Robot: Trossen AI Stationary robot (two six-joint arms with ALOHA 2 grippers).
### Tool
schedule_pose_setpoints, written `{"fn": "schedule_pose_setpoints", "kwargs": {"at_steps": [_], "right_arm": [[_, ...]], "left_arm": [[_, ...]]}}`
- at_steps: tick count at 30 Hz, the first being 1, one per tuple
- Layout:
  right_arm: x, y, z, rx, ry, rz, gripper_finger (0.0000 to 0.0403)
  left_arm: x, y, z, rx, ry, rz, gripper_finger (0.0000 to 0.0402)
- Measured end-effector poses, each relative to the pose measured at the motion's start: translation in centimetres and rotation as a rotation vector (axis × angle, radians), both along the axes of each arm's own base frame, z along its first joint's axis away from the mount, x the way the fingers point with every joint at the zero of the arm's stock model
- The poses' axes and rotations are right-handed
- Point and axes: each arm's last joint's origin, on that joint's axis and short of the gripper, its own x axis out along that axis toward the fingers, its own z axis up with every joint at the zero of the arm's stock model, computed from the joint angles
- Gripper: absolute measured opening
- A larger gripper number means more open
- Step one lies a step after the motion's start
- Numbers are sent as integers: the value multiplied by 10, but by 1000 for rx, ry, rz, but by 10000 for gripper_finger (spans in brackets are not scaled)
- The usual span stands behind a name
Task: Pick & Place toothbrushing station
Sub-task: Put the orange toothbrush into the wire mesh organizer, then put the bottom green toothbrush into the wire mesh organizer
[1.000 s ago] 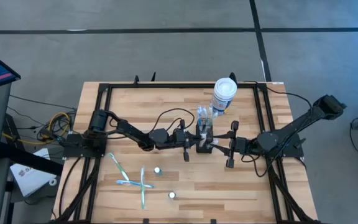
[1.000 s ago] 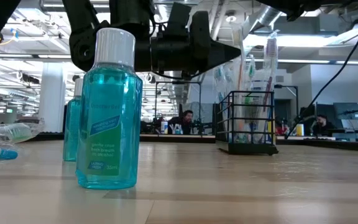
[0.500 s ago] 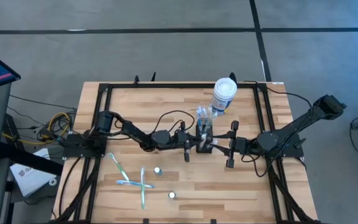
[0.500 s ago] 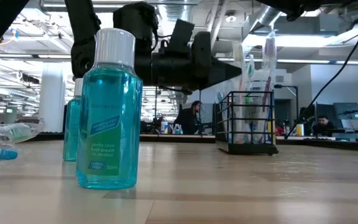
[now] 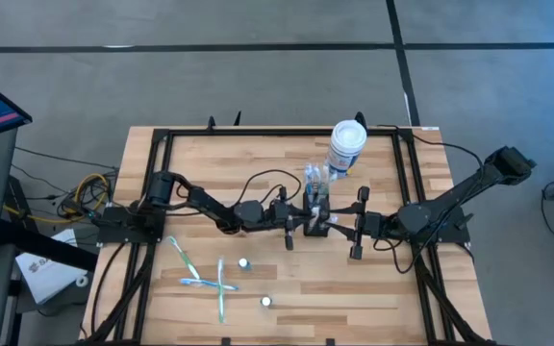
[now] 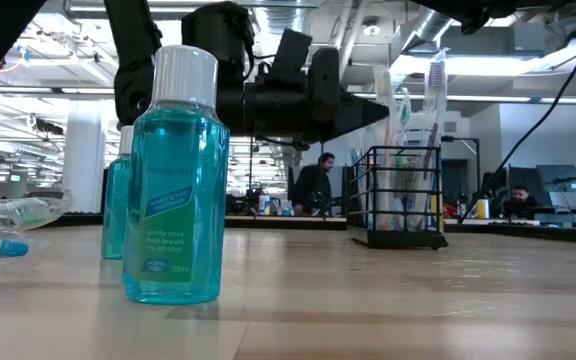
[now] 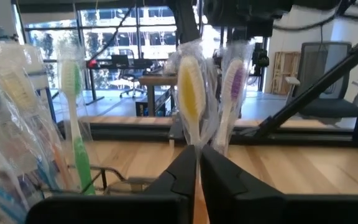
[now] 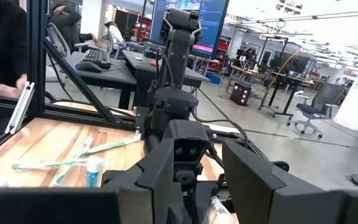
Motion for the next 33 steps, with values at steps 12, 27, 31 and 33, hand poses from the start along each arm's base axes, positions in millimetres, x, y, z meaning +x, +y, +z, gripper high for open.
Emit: {"fn": "schedule_pose_setpoints", "kwargs": {"at_steps": [12,27,31,33], "right_arm": [[0,0,0,0,1,0,128],[0,0,0,9,4,2,128],[0,0,-1,16,3,2,128],[0,0,-1,21,2,2,128]], "left_arm": [[-1,0,4,-3,-7,0,75],[-52,-7,42,-89,109,-34,92],[-76,-21,48,-148,173,-80,92],[-87,-27,50,-190,193,-78,92]]}}
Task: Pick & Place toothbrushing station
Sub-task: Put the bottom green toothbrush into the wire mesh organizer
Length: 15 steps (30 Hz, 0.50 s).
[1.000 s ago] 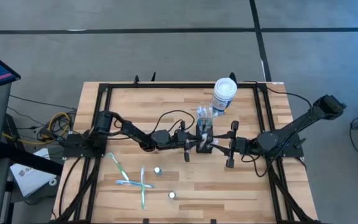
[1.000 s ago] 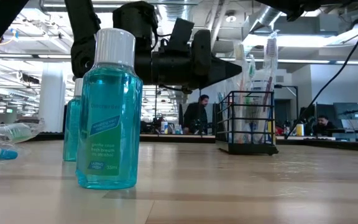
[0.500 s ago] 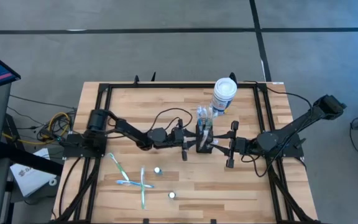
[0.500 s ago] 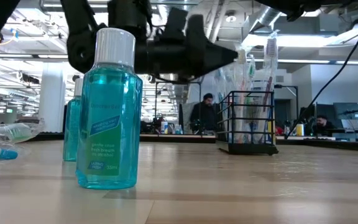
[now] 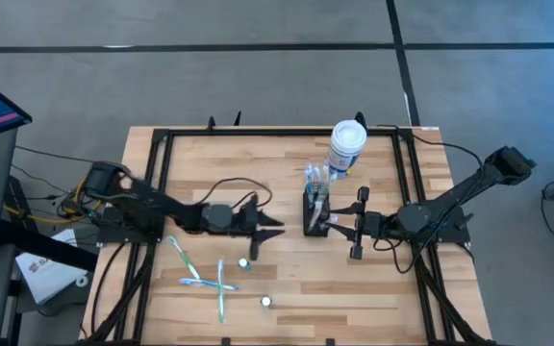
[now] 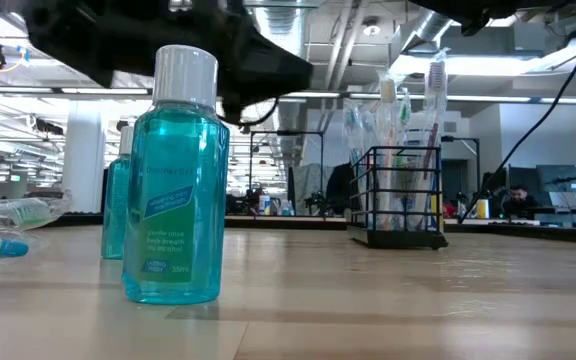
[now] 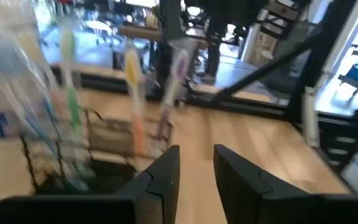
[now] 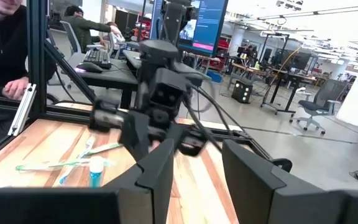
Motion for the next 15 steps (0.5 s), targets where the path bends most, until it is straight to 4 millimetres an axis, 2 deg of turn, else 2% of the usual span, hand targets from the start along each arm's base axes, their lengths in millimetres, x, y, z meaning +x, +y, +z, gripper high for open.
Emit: {"fn": "schedule_pose_setpoints", "kwargs": {"at_steps": [9,15], "right_arm": [[0,0,0,4,-3,0,128],[0,0,0,3,-1,0,128]], "left_arm": [[-54,-20,11,-213,1,-58,92],[-81,-29,4,-393,30,-99,92]]}}
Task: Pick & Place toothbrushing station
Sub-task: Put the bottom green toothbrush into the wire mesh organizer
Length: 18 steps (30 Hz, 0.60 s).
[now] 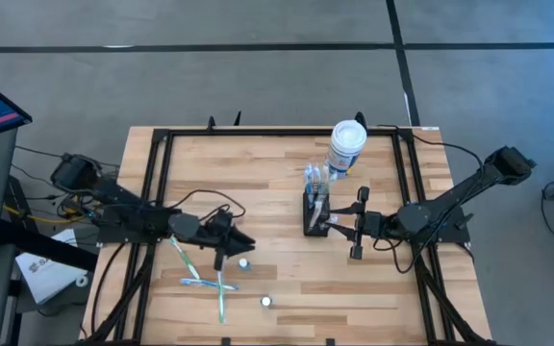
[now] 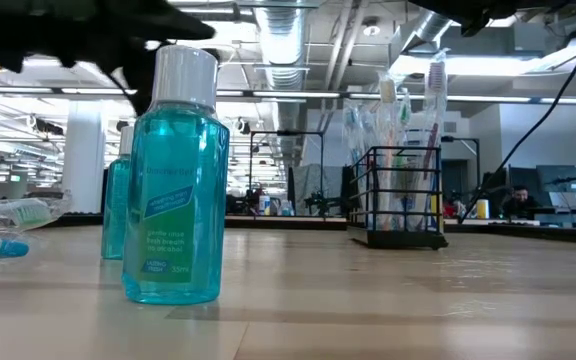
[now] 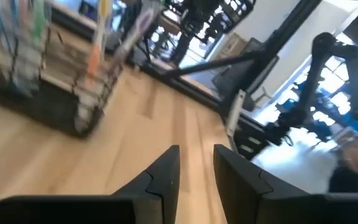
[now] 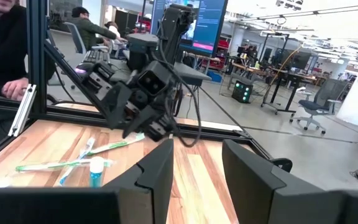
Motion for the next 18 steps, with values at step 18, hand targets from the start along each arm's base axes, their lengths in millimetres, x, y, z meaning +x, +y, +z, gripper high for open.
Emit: {"fn": "schedule_pose_setpoints", "kwargs": {"at_steps": [18], "right_arm": [[0,0,0,8,-1,0,128]], "left_arm": [[-33,-36,-15,-283,151,-142,92]]}}
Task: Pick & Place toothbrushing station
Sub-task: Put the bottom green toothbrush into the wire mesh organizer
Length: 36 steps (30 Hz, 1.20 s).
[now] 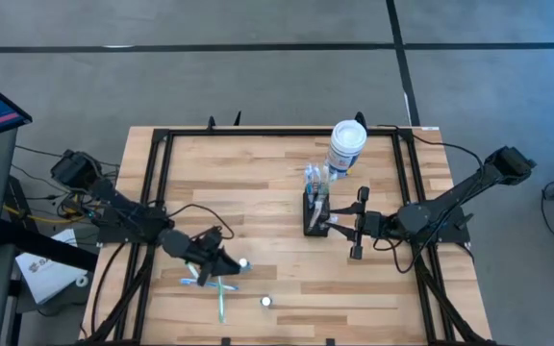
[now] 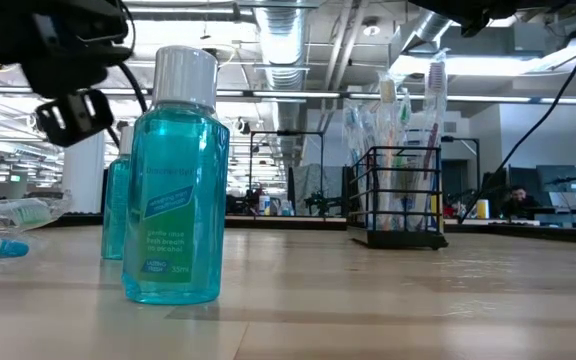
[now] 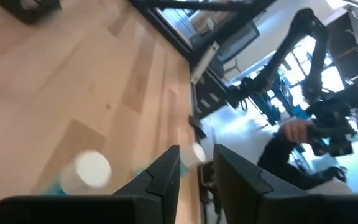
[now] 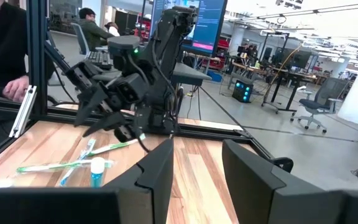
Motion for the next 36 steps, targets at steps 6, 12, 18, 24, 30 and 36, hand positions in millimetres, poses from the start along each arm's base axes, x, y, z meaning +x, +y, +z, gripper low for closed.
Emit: {"fn": "schedule_pose_setpoints", "kwargs": {"at_steps": [6,12,18,24,30,36], "right_arm": [[0,0,0,0,0,0,128],[0,0,0,0,0,0,128],[0,0,0,5,-1,0,128],[0,0,0,7,-1,0,128],[0,0,0,7,-1,0,128],[0,0,0,8,-1,0,128]], "left_arm": [[-7,-12,0,-56,21,-45,92],[-14,-20,-2,-165,79,-53,91],[-21,-28,-2,-223,97,-41,43],[-24,-35,0,-240,118,-45,2],[-11,-50,19,-161,253,-29,0],[-9,-53,39,-15,530,38,0]]}}
